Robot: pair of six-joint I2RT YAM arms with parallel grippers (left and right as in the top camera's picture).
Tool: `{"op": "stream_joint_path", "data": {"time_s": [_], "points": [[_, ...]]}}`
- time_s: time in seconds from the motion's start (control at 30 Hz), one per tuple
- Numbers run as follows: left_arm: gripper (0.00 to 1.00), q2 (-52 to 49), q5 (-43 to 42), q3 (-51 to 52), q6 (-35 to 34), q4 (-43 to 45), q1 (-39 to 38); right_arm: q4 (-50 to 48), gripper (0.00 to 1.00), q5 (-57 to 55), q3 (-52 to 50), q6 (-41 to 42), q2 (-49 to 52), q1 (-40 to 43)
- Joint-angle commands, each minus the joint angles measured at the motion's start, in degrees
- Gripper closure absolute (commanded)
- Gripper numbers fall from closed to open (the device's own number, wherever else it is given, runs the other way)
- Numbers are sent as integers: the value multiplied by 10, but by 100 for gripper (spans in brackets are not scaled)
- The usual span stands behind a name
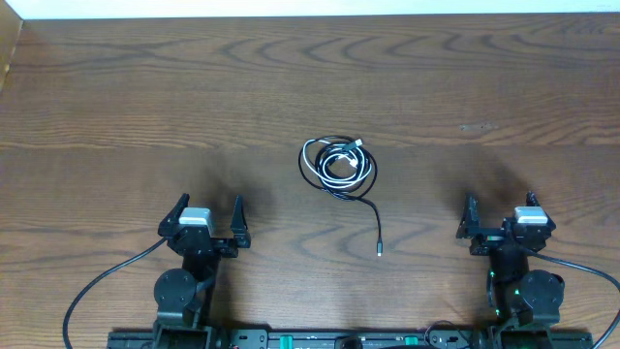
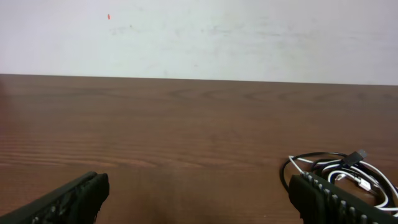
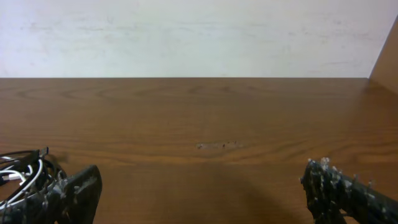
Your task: Untangle cables
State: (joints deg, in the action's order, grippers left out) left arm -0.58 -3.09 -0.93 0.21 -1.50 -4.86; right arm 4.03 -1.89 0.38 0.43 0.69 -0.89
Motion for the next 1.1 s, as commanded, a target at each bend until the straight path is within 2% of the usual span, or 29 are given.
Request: {"op": "stream_joint_path", "data": {"time_s": [0.0,1.07], "points": [[2,3,6,7,0,-25,3,2,1,3,-1,6,-4,-2],[2,3,6,7,0,-25,3,2,1,3,-1,6,-4,-2]]}}
